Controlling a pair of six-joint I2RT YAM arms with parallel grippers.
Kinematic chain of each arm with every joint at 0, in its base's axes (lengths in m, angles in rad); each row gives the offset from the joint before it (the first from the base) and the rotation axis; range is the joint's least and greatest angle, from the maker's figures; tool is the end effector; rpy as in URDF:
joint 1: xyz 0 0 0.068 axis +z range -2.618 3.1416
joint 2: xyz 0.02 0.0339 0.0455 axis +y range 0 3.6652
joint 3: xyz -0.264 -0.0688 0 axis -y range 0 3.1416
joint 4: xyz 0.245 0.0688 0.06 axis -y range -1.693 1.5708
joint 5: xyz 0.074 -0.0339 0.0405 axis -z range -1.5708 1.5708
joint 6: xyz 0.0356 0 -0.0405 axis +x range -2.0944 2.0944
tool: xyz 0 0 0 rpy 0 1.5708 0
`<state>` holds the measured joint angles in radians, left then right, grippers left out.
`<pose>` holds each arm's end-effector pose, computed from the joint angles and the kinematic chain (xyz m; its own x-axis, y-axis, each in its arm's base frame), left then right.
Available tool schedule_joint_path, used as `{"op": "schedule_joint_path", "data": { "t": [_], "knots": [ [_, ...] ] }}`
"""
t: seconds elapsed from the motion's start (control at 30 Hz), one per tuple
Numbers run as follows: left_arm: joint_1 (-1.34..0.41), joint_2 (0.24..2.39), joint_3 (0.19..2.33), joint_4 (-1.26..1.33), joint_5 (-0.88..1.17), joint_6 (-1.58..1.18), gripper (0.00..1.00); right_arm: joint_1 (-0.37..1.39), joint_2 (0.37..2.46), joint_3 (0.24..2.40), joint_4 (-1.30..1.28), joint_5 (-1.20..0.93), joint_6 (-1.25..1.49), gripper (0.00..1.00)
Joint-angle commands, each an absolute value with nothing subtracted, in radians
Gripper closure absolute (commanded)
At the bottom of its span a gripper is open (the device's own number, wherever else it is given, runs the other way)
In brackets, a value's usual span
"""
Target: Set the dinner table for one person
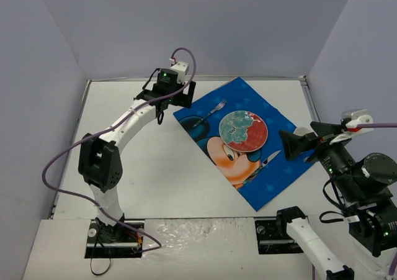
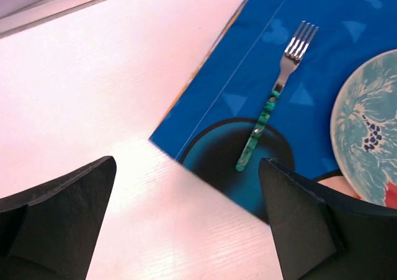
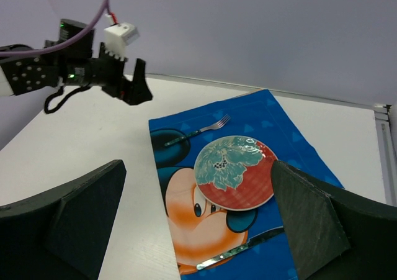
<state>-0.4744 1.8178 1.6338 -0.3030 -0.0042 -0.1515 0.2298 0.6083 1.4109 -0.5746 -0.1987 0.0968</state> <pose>0.3855 -0.1978 0.3324 -0.4800 0.0768 -0.8739 0.3855 0.9133 -0.1314 0.0340 0.0152 0.5069 0.1794 0.1393 -0.9739 -0.4299 0.9015 0.0497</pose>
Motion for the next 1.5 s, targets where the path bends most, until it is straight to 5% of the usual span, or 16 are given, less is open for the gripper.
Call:
{"op": "schedule_joint_path", "data": {
  "t": [0.0,0.6,1.47],
  "knots": [
    [-0.436,1.588,1.583,-0.301,-0.033,-0.214,0.03,0.235,0.581,1.398,-0.526,-0.085,0.129,0.00],
    [-0.270,0.881,1.270,-0.652,-0.164,-0.252,0.03,0.235,0.469,1.261,-0.512,0.230,0.096,0.00],
    [-0.272,0.704,1.015,-0.629,-0.233,-0.367,0.03,0.235,0.421,1.158,-0.467,0.295,0.073,0.00]
  ]
}}
